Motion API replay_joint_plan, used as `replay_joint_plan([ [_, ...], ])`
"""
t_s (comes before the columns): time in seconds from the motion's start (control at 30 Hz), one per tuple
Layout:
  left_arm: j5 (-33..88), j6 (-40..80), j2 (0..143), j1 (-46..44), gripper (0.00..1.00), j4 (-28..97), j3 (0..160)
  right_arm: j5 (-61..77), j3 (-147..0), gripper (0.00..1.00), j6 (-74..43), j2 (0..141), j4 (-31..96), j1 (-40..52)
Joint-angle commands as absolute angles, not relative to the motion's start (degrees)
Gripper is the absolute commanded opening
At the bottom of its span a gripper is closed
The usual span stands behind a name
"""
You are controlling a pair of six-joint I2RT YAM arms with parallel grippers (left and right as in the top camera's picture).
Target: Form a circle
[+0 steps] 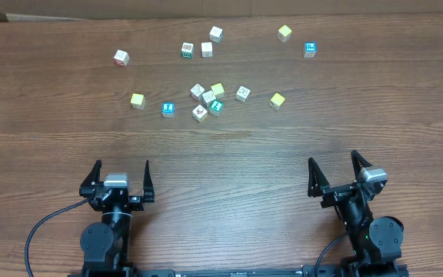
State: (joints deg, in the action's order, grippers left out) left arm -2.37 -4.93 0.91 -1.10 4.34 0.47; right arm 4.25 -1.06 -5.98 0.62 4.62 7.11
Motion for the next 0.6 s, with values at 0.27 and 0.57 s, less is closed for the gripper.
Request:
replay_joint_plan([
  [0.27,-2.96,-6.42,0.27,-0.89,1.00,4.19,0.27,3.77,-0.45,1.00,-5.93,0.16,4.38,7.11],
  [0.57,-2.96,-6.42,0.27,-0.86,1.00,4.19,0.27,10.83,-2.46,1.00,-11.68,0.16,3.62,7.11],
])
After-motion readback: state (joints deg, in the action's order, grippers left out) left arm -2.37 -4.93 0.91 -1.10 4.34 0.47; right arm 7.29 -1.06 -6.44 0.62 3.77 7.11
